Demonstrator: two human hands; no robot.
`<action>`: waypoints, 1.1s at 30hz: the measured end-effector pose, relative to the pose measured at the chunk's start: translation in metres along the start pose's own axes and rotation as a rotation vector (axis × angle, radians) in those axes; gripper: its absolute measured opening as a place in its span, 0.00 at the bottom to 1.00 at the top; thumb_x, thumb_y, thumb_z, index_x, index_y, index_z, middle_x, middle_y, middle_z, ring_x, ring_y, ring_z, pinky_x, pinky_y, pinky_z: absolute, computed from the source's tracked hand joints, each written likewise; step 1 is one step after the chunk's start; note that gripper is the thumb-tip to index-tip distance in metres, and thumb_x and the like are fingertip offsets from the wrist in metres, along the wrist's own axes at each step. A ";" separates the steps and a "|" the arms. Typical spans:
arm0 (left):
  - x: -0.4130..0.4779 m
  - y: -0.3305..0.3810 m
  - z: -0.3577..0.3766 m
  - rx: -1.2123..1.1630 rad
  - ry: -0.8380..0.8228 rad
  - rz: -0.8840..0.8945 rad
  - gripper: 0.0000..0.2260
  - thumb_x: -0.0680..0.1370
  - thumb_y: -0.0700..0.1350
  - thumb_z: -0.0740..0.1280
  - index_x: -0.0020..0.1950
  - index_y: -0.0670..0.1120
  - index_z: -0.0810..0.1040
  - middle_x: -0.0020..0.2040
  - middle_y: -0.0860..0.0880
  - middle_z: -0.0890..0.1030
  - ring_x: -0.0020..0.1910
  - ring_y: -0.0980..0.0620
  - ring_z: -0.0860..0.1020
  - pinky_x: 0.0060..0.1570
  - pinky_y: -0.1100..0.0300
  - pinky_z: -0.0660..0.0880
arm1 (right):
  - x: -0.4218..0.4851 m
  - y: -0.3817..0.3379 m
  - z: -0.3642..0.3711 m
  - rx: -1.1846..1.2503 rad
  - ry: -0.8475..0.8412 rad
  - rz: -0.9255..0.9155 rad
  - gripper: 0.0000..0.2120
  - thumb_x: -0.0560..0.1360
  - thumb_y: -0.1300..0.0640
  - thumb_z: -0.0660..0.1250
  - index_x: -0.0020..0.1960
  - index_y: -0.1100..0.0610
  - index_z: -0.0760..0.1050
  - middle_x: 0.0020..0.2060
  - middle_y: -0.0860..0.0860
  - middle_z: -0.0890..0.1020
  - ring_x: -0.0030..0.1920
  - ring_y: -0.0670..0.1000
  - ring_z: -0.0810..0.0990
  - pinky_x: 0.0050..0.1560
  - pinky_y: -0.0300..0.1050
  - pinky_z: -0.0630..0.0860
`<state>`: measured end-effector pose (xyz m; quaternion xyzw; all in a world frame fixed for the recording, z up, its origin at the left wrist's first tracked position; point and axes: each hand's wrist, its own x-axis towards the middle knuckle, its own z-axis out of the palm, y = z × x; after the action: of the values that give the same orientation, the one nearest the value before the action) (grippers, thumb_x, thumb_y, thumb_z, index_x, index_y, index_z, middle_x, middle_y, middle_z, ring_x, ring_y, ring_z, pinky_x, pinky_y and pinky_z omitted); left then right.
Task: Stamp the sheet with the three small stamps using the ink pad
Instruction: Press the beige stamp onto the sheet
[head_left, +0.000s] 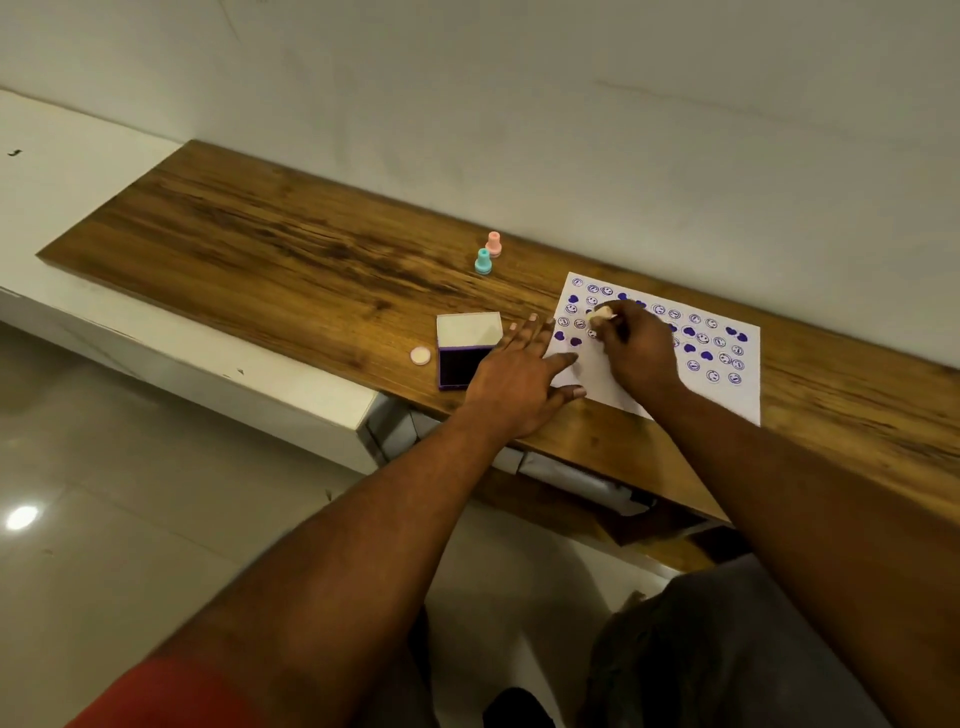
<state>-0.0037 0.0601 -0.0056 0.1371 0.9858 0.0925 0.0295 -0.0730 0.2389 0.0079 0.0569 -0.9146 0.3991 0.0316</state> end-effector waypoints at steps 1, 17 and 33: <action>-0.001 -0.003 -0.003 -0.008 0.017 -0.002 0.31 0.82 0.70 0.50 0.82 0.58 0.61 0.85 0.43 0.52 0.84 0.44 0.46 0.80 0.45 0.46 | -0.001 0.000 -0.004 0.088 0.072 0.058 0.13 0.82 0.50 0.69 0.61 0.57 0.81 0.51 0.53 0.87 0.50 0.52 0.85 0.54 0.49 0.81; -0.097 -0.124 -0.030 -0.295 0.343 -0.516 0.31 0.75 0.62 0.74 0.73 0.47 0.74 0.76 0.44 0.72 0.76 0.44 0.68 0.73 0.48 0.65 | -0.031 -0.105 0.076 0.057 -0.208 -0.163 0.14 0.80 0.45 0.71 0.62 0.50 0.81 0.50 0.43 0.83 0.47 0.43 0.81 0.41 0.33 0.73; -0.090 -0.118 -0.013 -0.322 0.319 -0.547 0.20 0.77 0.58 0.71 0.65 0.49 0.80 0.78 0.42 0.70 0.80 0.44 0.61 0.79 0.48 0.54 | -0.022 -0.135 0.126 -0.416 -0.326 -0.491 0.10 0.79 0.47 0.70 0.58 0.47 0.82 0.50 0.46 0.85 0.47 0.46 0.79 0.45 0.41 0.74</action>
<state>0.0500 -0.0783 -0.0120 -0.1544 0.9510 0.2557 -0.0800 -0.0349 0.0574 0.0183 0.3300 -0.9284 0.1709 -0.0088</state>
